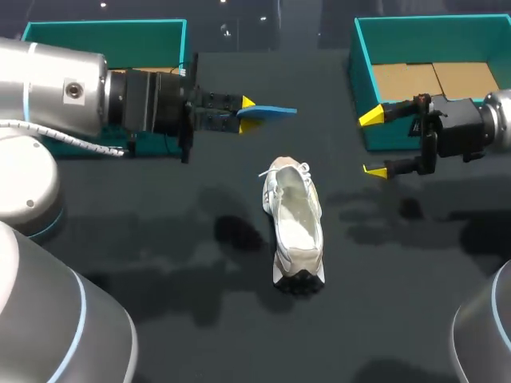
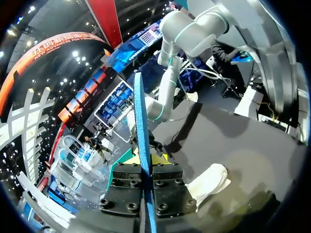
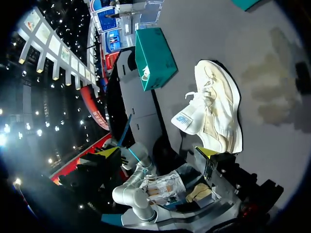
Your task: Take the shoe out of the shoebox, open the shoe tongue, remove and reinsert the insole, then place the shoe into the shoebox
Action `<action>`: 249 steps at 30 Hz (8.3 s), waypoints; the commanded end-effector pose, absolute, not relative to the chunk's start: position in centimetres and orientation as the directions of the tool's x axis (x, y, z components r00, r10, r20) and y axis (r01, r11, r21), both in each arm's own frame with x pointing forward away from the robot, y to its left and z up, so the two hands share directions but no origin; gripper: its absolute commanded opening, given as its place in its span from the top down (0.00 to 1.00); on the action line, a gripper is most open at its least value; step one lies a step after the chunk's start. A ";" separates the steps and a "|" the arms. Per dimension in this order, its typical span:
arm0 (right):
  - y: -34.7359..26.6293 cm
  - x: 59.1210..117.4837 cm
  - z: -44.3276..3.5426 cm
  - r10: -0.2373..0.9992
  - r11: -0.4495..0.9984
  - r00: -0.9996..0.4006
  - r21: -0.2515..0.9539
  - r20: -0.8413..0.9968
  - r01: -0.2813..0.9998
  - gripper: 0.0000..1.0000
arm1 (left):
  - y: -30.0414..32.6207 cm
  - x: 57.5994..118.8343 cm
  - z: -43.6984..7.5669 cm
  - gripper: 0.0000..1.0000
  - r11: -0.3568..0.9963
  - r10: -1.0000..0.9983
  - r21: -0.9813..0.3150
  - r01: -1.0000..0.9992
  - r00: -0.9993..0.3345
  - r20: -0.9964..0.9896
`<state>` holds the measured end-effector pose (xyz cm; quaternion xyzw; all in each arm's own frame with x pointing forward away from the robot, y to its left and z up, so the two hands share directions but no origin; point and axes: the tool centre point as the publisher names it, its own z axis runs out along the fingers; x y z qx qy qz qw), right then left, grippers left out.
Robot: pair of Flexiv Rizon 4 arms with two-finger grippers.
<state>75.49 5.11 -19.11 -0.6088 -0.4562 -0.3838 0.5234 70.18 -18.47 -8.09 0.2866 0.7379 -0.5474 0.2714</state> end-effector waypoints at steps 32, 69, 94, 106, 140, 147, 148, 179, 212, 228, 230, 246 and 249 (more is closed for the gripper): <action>9.4 77.8 -17.4 0.008 -0.072 0.185 -0.184 0.983 0.980 0.00 | -20.8 72.9 -15.7 1.00 0.183 0.076 -0.038 0.982 -0.052 -0.996; 13.8 77.4 -17.4 0.076 0.058 -0.004 0.000 0.997 0.998 0.00 | -24.2 75.3 -17.6 1.00 -0.006 0.059 0.000 1.000 0.001 -0.998; 16.5 77.1 -17.7 0.079 0.060 -0.003 -0.002 0.997 0.998 0.54 | -26.9 76.4 -18.5 1.00 -0.017 0.071 0.024 1.000 0.026 -0.997; 16.5 76.9 -17.9 0.064 0.050 -0.004 0.000 0.998 0.999 0.67 | -27.4 76.3 -18.9 1.00 -0.010 0.073 0.027 1.000 0.028 -0.997; 15.5 76.6 -18.9 0.041 0.041 0.018 -0.020 0.999 0.999 1.00 | -19.6 76.8 -17.9 0.00 0.096 0.173 -0.042 0.995 -0.059 -0.983; 15.8 76.0 -20.0 0.036 0.052 0.044 -0.046 0.998 0.998 1.00 | -18.0 77.5 -17.8 0.00 0.104 0.235 0.028 0.994 0.003 -0.972; 15.9 75.9 -20.2 0.039 0.056 0.045 -0.047 0.998 0.997 1.00 | -18.0 77.5 -17.8 0.00 0.104 0.235 0.028 0.994 0.003 -0.972; 16.4 75.6 -20.8 0.053 0.094 0.025 -0.030 0.998 0.995 1.00 | -18.0 81.9 -14.0 0.00 0.051 0.553 -0.025 0.998 -0.049 -0.832; 16.4 75.6 -20.8 0.053 0.094 0.025 -0.030 0.998 0.995 1.00 | -22.9 83.2 -10.2 0.00 0.139 0.986 -0.181 0.974 -0.154 -0.071; 16.4 75.6 -20.8 0.053 0.094 0.025 -0.030 0.998 0.995 1.00 | -24.1 83.1 -11.0 0.00 0.141 0.989 -0.181 0.973 -0.130 0.074; 16.4 75.6 -20.8 0.053 0.094 0.025 -0.030 0.998 0.995 1.00 | -24.3 83.1 -11.1 0.00 0.140 0.989 -0.182 0.973 -0.127 0.081; 16.4 75.6 -20.8 0.053 0.094 0.025 -0.030 0.998 0.995 1.00 | -24.0 82.8 -11.1 0.00 0.130 0.983 -0.153 0.980 -0.147 -0.106; 16.4 75.6 -20.8 0.053 0.094 0.025 -0.030 0.998 0.995 1.00 | -23.3 82.9 -11.0 0.00 0.131 0.966 -0.161 0.978 -0.162 -0.202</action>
